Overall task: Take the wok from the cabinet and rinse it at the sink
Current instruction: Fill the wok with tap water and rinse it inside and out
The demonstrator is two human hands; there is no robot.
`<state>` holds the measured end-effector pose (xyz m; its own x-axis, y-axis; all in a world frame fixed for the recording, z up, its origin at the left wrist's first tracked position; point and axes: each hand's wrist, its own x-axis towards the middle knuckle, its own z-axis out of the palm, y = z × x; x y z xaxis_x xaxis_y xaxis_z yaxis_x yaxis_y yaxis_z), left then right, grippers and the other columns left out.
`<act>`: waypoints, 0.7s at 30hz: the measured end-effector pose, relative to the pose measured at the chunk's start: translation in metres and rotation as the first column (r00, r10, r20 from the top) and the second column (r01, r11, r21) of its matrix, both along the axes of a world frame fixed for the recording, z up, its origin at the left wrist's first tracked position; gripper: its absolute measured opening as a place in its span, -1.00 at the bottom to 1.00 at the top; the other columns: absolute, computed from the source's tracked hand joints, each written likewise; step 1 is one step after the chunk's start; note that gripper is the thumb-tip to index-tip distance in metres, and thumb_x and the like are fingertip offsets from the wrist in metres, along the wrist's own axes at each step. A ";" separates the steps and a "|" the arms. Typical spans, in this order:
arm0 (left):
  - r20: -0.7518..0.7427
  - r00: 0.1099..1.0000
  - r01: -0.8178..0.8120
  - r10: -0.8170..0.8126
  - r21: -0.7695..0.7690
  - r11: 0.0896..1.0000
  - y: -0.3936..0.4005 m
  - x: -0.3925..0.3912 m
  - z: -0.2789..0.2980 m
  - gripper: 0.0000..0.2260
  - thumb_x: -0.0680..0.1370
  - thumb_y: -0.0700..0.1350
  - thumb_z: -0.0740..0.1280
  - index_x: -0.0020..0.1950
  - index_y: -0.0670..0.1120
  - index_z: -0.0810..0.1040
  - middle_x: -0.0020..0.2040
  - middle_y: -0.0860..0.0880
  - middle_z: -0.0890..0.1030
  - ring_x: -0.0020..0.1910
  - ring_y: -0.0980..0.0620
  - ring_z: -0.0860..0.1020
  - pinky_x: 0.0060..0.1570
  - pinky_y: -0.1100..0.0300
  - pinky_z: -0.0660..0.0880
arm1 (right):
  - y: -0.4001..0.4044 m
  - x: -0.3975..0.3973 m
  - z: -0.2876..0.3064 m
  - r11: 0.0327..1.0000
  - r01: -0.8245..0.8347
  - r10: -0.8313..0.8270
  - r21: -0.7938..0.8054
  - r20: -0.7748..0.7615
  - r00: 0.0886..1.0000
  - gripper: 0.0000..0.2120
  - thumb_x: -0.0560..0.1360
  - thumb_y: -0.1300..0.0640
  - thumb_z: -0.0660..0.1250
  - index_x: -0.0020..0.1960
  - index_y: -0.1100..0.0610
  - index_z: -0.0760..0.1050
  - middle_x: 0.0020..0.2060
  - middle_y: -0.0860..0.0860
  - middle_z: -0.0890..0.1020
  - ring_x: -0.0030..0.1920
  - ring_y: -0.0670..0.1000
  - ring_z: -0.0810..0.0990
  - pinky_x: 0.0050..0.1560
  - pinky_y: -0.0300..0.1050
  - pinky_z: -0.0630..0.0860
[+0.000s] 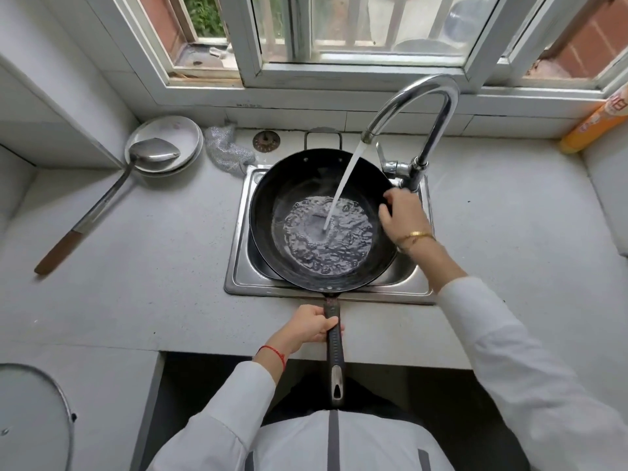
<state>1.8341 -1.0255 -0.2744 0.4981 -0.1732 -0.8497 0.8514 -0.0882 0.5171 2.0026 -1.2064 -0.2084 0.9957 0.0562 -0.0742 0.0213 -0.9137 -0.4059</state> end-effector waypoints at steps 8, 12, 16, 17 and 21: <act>-0.034 0.999 -0.022 0.022 -0.007 1.000 0.001 0.002 0.000 -0.74 0.59 -0.32 0.25 0.27 -0.37 0.46 0.15 -0.30 0.62 0.02 -0.11 0.63 -0.04 0.19 0.62 | 0.004 0.093 -0.009 0.876 -0.240 0.271 -0.418 0.017 0.962 -0.39 0.57 0.17 0.16 0.56 0.22 0.03 0.55 0.11 0.13 0.53 0.18 0.05 0.49 0.07 0.16; -0.053 0.998 -0.045 0.044 -0.019 0.999 -0.002 0.004 0.001 -0.74 0.59 -0.36 0.24 0.25 -0.44 0.46 0.02 -0.28 0.63 -0.15 -0.07 0.62 -0.19 0.26 0.62 | 0.001 0.112 -0.014 0.839 -0.290 0.281 -0.460 -0.090 0.955 -0.35 0.56 0.19 0.18 0.57 0.16 -0.02 0.58 0.05 0.03 0.56 0.19 -0.10 0.47 0.12 0.20; -0.077 0.995 -0.063 0.061 -0.021 0.998 -0.003 0.006 0.001 -0.74 0.57 -0.37 0.25 0.24 -0.44 0.46 -0.01 -0.27 0.60 -0.12 -0.10 0.62 -0.17 0.24 0.63 | -0.001 0.118 -0.011 0.828 -0.309 0.293 -0.468 -0.109 0.950 -0.34 0.54 0.18 0.24 0.55 0.18 0.03 0.56 0.07 0.08 0.56 0.19 -0.08 0.47 0.15 0.19; -0.075 0.995 -0.064 0.062 -0.020 0.998 -0.002 0.006 0.001 -0.74 0.57 -0.37 0.26 0.23 -0.44 0.47 0.00 -0.28 0.61 -0.12 -0.10 0.62 -0.17 0.23 0.63 | -0.001 0.118 -0.011 0.819 -0.306 0.295 -0.485 -0.101 0.950 -0.36 0.54 0.17 0.25 0.54 0.18 0.06 0.56 0.08 0.10 0.56 0.19 -0.08 0.47 0.17 0.17; -0.072 0.996 -0.063 0.061 -0.020 0.998 -0.002 0.006 0.002 -0.75 0.56 -0.36 0.26 0.22 -0.42 0.49 0.00 -0.26 0.62 -0.15 -0.05 0.63 -0.18 0.26 0.63 | -0.001 0.114 -0.009 0.790 -0.256 0.272 -0.557 -0.055 0.961 -0.37 0.54 0.15 0.27 0.52 0.18 0.08 0.56 0.08 0.11 0.56 0.17 -0.10 0.50 0.20 0.08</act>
